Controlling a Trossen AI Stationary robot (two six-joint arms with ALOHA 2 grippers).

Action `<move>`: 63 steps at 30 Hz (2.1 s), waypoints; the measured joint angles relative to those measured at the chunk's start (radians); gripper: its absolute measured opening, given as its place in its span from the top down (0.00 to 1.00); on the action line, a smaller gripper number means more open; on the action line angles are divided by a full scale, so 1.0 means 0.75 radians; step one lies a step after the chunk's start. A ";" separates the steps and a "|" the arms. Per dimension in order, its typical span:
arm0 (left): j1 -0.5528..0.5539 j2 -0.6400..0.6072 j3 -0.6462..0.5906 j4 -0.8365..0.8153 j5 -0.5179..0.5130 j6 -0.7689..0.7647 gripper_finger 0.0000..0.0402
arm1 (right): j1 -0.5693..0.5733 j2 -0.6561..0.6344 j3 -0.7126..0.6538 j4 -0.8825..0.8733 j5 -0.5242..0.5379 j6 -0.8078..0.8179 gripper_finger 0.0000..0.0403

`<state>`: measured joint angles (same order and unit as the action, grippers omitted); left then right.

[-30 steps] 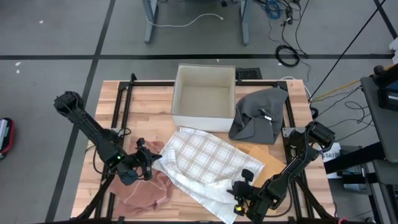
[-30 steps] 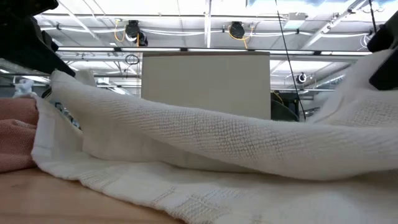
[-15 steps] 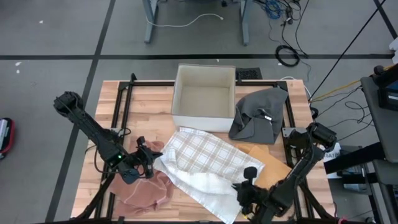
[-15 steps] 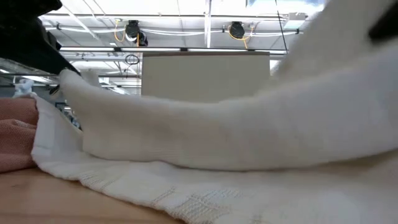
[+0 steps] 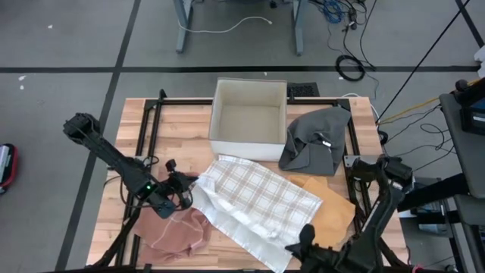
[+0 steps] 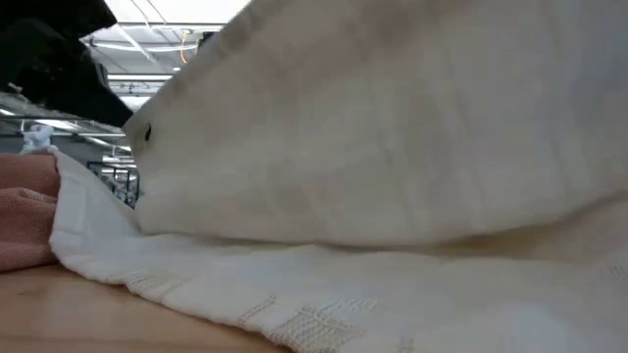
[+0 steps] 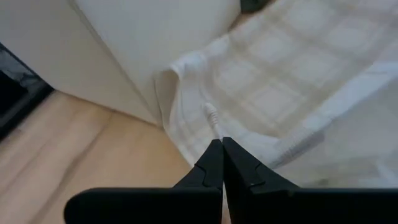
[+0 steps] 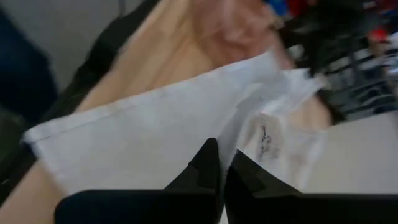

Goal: Fold towel
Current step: Fold the white patterned towel

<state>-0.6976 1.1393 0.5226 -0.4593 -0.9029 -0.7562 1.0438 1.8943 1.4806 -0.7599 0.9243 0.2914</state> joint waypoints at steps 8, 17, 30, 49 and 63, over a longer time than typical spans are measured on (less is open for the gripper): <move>0.014 0.000 -0.099 0.040 0.094 -0.068 1.00 | -0.038 0.212 0.000 0.029 -0.272 0.012 1.00; -0.015 -0.001 -0.195 0.198 0.173 -0.045 0.99 | -0.052 0.274 0.020 0.010 -0.364 0.022 1.00; -0.113 -0.001 -0.225 0.310 0.198 0.021 0.82 | -0.017 0.274 0.023 -0.036 -0.392 0.129 0.74; -0.123 -0.001 -0.225 0.402 0.177 0.143 0.82 | -0.077 0.334 0.081 0.174 -0.482 -0.007 0.72; -0.120 -0.001 -0.225 0.406 0.173 0.141 0.82 | -0.122 0.365 0.081 0.182 -0.613 0.019 0.90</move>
<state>-0.7875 1.1389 0.3538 -0.1551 -0.7731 -0.6502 0.9524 2.1677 1.5417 -0.6231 0.4642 0.3054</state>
